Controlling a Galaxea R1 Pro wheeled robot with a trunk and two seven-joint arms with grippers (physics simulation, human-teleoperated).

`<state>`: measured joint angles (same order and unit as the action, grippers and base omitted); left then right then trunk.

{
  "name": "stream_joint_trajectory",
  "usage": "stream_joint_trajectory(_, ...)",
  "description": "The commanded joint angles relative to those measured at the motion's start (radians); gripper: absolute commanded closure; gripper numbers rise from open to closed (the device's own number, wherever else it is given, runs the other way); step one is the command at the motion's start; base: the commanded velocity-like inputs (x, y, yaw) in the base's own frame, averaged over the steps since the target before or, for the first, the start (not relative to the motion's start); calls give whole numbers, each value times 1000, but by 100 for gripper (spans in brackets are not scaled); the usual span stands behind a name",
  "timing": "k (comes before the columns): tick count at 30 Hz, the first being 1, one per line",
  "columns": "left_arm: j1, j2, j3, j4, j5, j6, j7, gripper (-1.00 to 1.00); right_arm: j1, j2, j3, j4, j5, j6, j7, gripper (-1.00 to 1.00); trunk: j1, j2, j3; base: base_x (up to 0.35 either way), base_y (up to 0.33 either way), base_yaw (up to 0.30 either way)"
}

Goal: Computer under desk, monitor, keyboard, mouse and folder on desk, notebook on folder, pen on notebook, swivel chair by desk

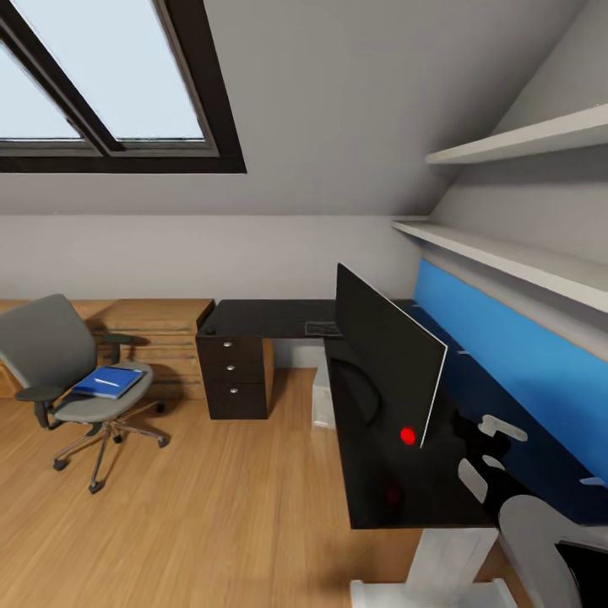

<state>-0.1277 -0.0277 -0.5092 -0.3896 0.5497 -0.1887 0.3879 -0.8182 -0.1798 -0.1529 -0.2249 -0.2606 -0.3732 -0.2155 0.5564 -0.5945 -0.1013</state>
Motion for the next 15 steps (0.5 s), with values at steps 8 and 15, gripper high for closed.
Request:
stream_joint_trajectory(8, -1, 2, -7, 1, 11, -6, 7, -100, -1, -2, 3, 4, -8, -4, 5, -100, 1, -1, -2, 321, -126, 0)
stream_joint_trajectory(15, -1, 2, -6, 2, 12, -6, 7, -100, -1, -3, 6, 4, -6, -5, 46, -100, 1, -1, -2, 233, -68, 0)
